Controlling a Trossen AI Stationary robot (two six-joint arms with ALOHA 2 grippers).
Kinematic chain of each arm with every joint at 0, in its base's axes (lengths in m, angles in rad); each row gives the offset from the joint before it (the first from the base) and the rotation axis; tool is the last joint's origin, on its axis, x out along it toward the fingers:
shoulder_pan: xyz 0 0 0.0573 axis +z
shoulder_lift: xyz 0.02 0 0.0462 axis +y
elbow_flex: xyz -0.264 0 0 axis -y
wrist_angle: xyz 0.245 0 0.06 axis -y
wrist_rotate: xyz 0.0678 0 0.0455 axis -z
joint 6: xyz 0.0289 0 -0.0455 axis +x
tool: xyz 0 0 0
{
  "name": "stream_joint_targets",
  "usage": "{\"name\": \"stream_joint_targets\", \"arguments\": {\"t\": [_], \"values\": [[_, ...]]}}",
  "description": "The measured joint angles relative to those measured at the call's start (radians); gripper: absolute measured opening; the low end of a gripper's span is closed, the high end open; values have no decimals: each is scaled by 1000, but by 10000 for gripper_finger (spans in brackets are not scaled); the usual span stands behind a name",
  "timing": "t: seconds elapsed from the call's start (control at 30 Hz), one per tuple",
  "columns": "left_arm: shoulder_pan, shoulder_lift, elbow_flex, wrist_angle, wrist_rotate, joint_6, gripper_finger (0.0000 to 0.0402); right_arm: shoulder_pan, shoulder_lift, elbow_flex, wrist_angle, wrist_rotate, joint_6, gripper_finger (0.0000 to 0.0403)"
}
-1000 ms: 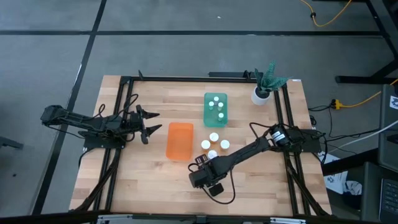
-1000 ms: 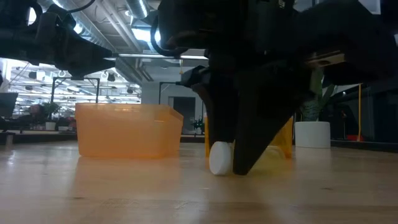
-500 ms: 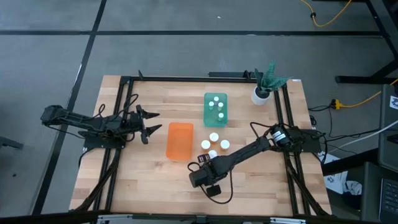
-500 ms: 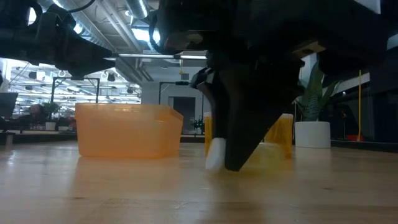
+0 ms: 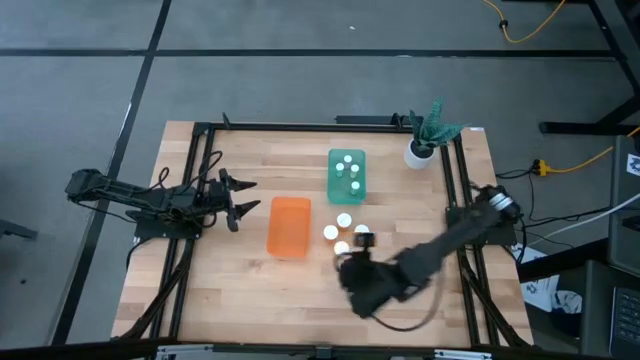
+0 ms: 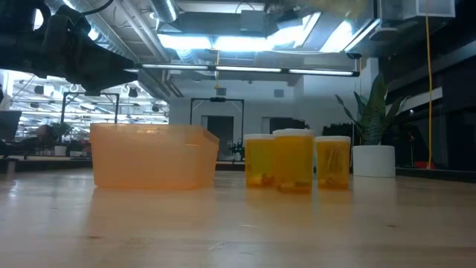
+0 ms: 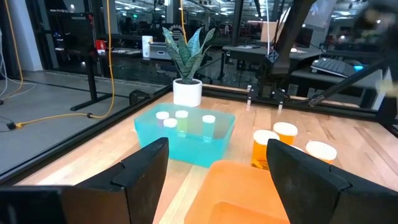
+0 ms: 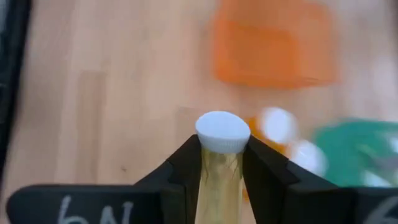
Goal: Pick and place medicine bottles into bin by pill shape (circle, oval)
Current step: Put the small yellow medicine bottle into the blue bin
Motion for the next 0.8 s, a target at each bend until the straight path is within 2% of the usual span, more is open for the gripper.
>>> {"name": "stream_joint_targets", "arguments": {"t": [0.1,0.2,0.4,0.5,0.6,0.73,0.8], "values": [[0,0,0,1,0,0,263,85,-88,-50,-86,181,168,104],[0,0,0,0,0,0,263,166,-174,-154,-124,317,389,104],[0,0,0,1,0,0,263,241,-302,-475,15,516,713,104],[0,0,0,1,0,0,263,241,-331,-643,184,609,770,104],[0,0,0,1,0,0,263,240,-336,-787,373,750,773,104],[0,0,0,1,0,0,263,240,-338,-895,499,902,773,104],[0,0,0,1,0,0,263,240,-338,-938,553,933,773,104]]}}
